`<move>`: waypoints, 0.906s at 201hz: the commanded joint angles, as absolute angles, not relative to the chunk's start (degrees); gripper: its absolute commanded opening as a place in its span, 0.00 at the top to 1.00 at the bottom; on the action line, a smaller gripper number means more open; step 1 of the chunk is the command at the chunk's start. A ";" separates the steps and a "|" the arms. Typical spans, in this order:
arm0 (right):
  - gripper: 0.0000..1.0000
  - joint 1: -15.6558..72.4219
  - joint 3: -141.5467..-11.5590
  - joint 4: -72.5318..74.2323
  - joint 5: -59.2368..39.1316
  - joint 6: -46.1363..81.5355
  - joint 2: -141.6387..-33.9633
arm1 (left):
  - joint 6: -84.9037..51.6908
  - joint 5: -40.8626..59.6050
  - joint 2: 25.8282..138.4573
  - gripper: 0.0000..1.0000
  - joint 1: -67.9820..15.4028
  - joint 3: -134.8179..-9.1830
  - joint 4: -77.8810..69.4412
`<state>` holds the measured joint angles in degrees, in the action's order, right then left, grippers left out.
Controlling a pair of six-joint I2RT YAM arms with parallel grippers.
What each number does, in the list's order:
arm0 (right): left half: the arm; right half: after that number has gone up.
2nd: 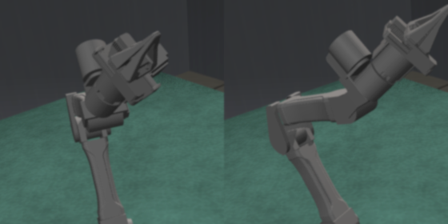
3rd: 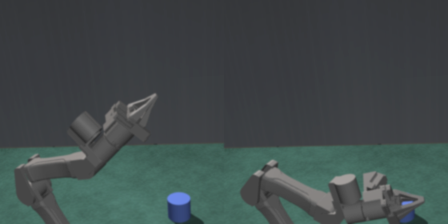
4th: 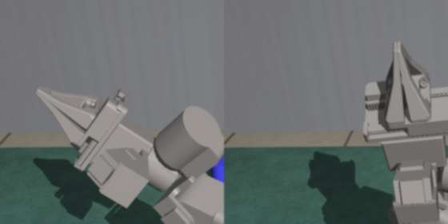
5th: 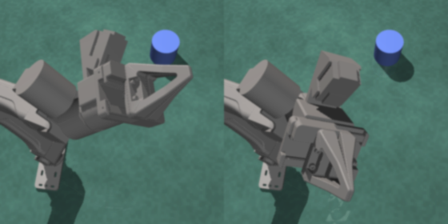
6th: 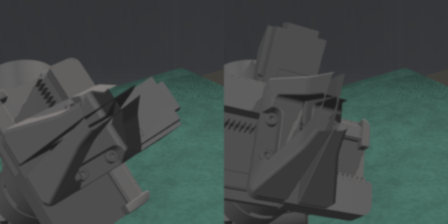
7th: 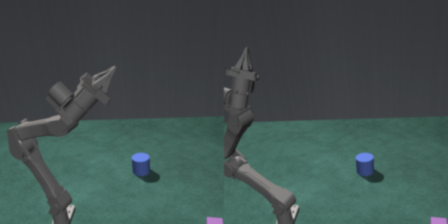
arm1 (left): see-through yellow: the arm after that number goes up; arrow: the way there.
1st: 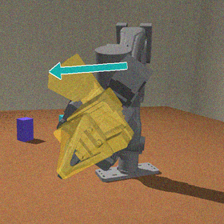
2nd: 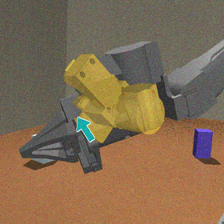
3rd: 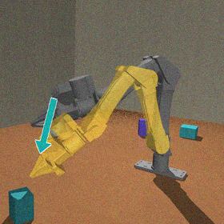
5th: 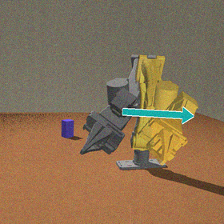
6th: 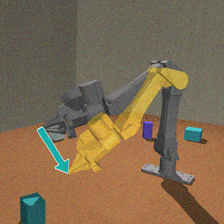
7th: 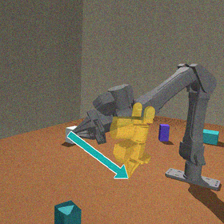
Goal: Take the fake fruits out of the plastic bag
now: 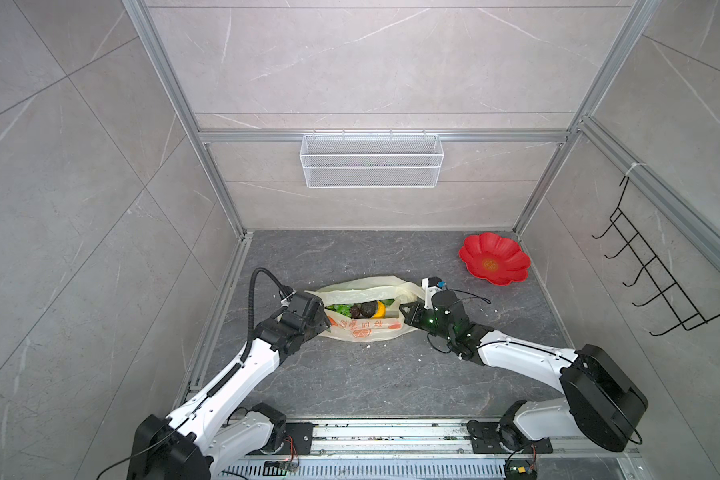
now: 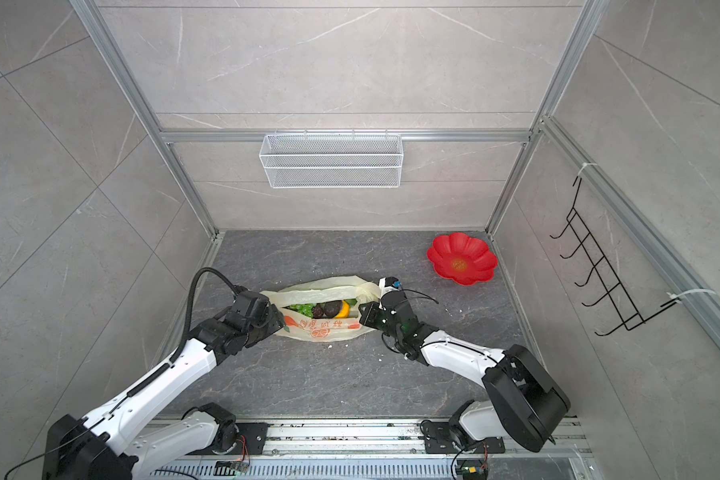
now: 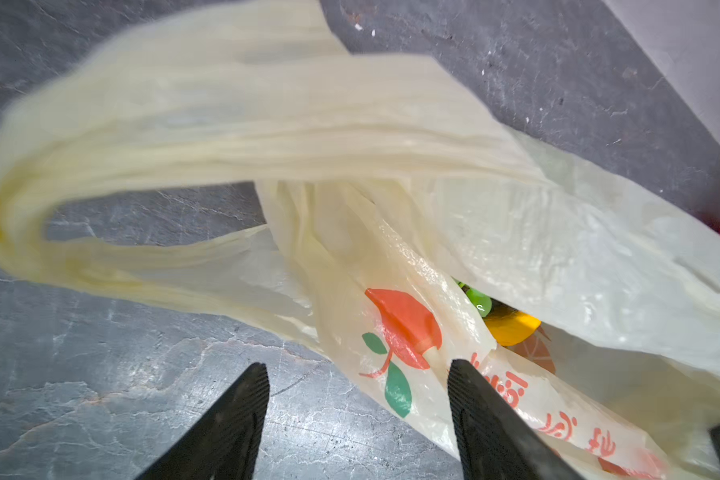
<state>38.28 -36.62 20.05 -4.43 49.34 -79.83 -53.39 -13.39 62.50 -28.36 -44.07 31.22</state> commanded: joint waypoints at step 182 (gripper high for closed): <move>1.00 35.64 -30.07 24.43 -5.83 52.95 -70.88 | -45.43 -9.76 75.11 0.66 -17.97 -44.33 18.16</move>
